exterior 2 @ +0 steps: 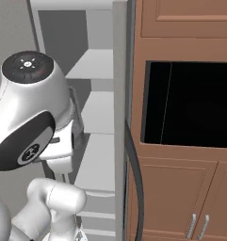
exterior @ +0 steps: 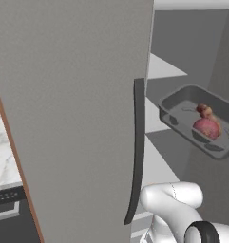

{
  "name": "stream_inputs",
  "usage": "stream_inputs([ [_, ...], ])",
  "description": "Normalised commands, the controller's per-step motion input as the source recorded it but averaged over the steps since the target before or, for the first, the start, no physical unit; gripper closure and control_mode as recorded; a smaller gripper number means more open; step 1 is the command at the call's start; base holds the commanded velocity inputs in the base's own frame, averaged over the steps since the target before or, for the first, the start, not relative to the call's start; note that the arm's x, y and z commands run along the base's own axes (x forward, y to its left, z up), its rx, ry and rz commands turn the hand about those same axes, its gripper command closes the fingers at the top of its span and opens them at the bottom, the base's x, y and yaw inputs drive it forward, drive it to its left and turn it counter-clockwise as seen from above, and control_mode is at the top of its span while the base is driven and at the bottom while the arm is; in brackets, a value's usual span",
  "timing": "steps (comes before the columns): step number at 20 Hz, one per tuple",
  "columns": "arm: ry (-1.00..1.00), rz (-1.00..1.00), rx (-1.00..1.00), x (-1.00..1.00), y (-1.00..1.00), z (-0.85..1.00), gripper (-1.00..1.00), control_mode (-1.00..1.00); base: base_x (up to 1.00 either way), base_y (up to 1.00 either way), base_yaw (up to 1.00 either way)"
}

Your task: Take the onion and potato out of the freezer and place them in the tupperware container on the counter. Then put the tupperware containing the vegetables back in the freezer.

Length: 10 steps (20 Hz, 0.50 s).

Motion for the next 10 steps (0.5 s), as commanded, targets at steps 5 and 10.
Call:
stream_inputs([
  [5,0.0,-0.3,0.03,0.37,0.0,0.13,1.0,-1.0,0.0,0.0,0.0],
  [10,-0.08,-0.11,0.06,0.36,0.0,0.27,1.0,-1.0,0.0,0.0,0.0],
])
